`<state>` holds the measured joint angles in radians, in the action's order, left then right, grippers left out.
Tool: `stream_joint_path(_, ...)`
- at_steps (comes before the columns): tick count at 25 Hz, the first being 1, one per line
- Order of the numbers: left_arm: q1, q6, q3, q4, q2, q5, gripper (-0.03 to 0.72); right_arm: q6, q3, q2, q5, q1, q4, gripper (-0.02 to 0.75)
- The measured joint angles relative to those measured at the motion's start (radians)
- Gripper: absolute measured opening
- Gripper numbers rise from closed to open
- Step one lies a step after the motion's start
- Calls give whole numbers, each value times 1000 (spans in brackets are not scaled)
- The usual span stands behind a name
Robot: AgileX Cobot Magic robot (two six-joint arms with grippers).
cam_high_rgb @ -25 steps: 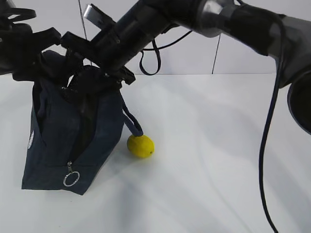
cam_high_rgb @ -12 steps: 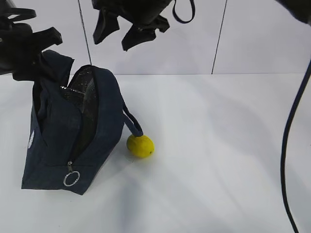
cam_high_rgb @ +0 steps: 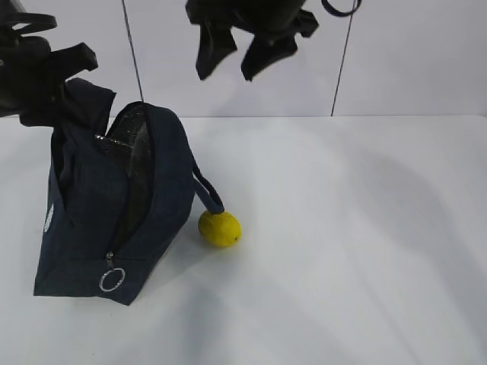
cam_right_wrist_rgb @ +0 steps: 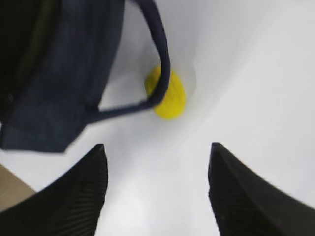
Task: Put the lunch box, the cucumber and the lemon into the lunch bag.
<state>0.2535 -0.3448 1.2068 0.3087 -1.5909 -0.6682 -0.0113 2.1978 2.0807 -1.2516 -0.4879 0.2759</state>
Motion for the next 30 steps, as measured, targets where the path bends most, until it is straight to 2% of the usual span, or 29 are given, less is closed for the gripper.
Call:
stream_joint_path(8,0,15,0,0,0,9,-7,-145,-381,-120,2,0,-23,473)
stream_joint_path(19,0,17,0,0,0,11,-7,-293,-566,-146,18,0,5,450)
stream_joint_path(22,0,19,0,0,-2,12,-7,-331,-668,-183,31,0,23,450)
stream_joint_path(25,0,21,0,0,-4,18,-7,-397,-793,-251,111,0,48,449)
stream_joint_path(30,0,27,0,0,-4,31,-7,-532,-990,-386,328,0,107,449)
